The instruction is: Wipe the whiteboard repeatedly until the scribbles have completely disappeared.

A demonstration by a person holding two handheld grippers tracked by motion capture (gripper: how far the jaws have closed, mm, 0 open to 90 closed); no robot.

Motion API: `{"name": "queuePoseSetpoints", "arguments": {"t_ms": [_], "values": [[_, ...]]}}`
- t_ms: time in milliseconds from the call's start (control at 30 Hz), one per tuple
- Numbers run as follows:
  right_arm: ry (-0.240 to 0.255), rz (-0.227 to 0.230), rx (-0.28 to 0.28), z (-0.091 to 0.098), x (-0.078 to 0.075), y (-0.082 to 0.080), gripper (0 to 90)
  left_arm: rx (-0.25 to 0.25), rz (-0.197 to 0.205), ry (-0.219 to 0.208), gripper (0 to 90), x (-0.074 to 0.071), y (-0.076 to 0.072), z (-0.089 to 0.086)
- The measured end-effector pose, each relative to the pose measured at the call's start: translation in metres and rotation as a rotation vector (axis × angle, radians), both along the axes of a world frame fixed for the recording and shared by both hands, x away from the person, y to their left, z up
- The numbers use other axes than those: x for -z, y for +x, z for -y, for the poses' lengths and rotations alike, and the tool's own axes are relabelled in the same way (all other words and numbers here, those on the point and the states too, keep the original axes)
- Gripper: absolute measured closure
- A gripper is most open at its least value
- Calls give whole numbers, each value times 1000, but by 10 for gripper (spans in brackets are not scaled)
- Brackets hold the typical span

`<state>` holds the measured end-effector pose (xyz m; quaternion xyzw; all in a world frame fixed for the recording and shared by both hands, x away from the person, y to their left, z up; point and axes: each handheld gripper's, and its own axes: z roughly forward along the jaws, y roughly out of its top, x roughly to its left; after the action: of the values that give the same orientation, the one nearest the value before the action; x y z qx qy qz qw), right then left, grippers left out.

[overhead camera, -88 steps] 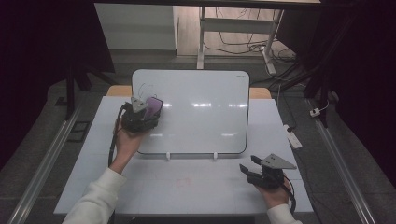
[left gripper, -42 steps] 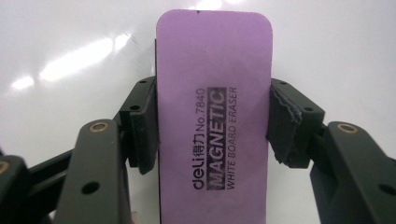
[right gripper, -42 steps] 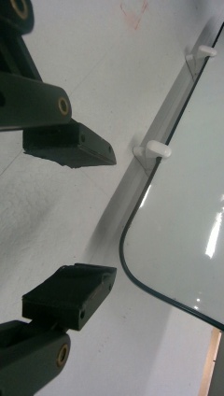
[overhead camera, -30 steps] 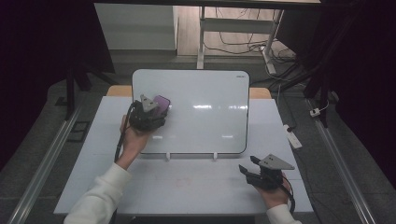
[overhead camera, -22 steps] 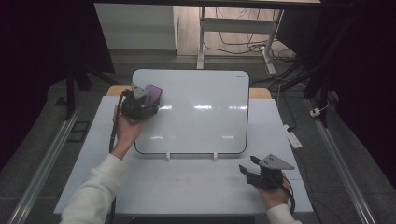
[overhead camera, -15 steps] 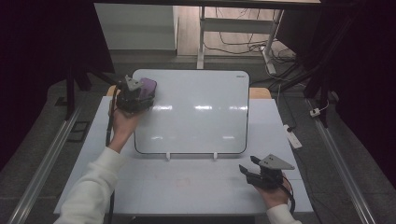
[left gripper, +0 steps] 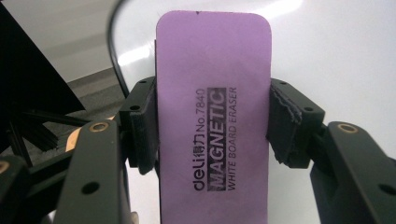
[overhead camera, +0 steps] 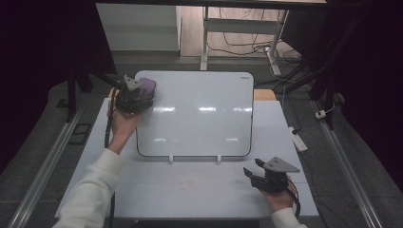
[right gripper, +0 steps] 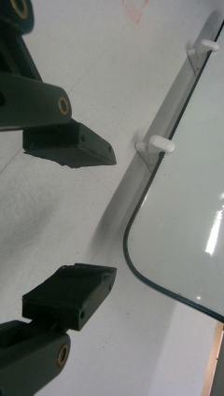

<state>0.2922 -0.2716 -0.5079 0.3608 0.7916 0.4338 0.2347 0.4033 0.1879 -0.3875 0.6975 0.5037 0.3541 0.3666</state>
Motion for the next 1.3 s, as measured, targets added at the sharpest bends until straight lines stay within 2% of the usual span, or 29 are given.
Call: {"name": "queuePoseSetpoints", "arguments": {"t_ms": [267, 533, 633, 800, 967, 1067, 1200, 1300], "values": [[-2, -2, -4, -1, 0, -1, 388, 23, -16, -21, 414, 30, -25, 0], [0, -2, -4, -1, 0, 0, 388, 56, -34, 24, 414, 60, -49, 6], [-3, 1, -5, -2, 0, -1, 388, 70, -43, 27, 413, 69, -57, 10], [-4, 1, -6, -2, 0, -1, 387, 97, -55, 51, 413, 78, -64, 20], [-5, 3, -5, -3, -1, -1, 388, 118, -55, 74, 413, 76, -62, 28], [-6, 1, -3, -2, 0, 0, 388, 131, -49, 81, 412, 70, -56, 34], [-8, 2, -4, -2, 0, 0, 387, 141, -30, 95, 412, 54, -40, 43], [-7, 4, -1, -1, 0, -1, 387, 130, -11, 98, 412, 37, -25, 43]]}}
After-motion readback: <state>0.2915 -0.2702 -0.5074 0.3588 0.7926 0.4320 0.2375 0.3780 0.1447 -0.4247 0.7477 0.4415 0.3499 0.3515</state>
